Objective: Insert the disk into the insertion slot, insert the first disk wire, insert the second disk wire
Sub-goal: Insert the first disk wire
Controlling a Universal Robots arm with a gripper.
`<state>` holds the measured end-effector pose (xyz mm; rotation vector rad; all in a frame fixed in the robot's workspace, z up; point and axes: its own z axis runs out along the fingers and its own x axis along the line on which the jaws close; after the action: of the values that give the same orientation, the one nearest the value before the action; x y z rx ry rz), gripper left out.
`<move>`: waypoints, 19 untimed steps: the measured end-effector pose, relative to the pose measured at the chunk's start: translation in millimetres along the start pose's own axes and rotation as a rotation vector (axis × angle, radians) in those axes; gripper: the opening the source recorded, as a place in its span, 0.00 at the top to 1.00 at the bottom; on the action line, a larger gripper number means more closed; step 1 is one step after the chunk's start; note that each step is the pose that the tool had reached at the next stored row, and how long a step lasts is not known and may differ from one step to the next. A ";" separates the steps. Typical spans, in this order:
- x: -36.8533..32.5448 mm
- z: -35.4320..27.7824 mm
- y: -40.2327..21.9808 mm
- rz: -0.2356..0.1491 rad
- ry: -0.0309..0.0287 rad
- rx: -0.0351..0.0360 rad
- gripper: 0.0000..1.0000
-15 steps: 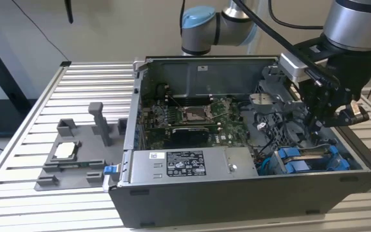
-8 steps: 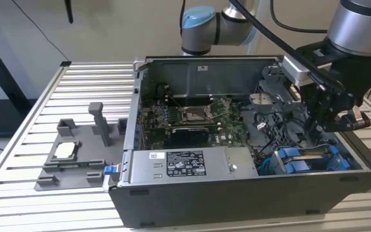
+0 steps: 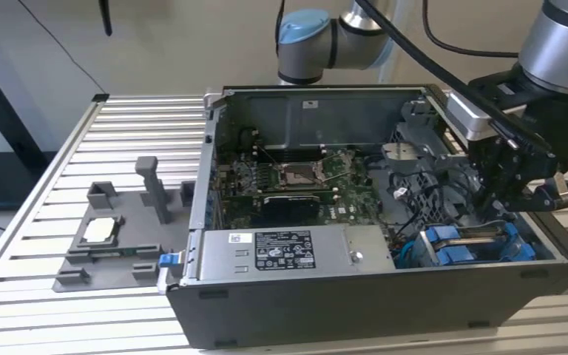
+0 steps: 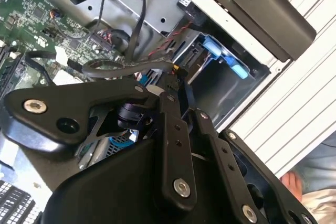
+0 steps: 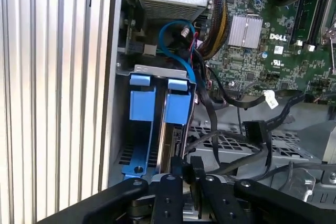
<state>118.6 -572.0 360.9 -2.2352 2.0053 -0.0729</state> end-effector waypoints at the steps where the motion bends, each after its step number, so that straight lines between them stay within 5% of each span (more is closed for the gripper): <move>1: 1.7 1.8 -2.3 0.001 -0.0030 -0.0022 0.81; 4: 3.0 5.2 -5.5 0.003 -0.0123 -0.0094 0.81; 15: 3.6 10.4 -7.0 0.056 -0.0580 -0.0011 0.81; 19: 3.9 11.0 -7.0 0.074 -0.0640 -0.0020 0.81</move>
<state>127.4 -574.4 350.7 -2.1341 2.0525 0.0081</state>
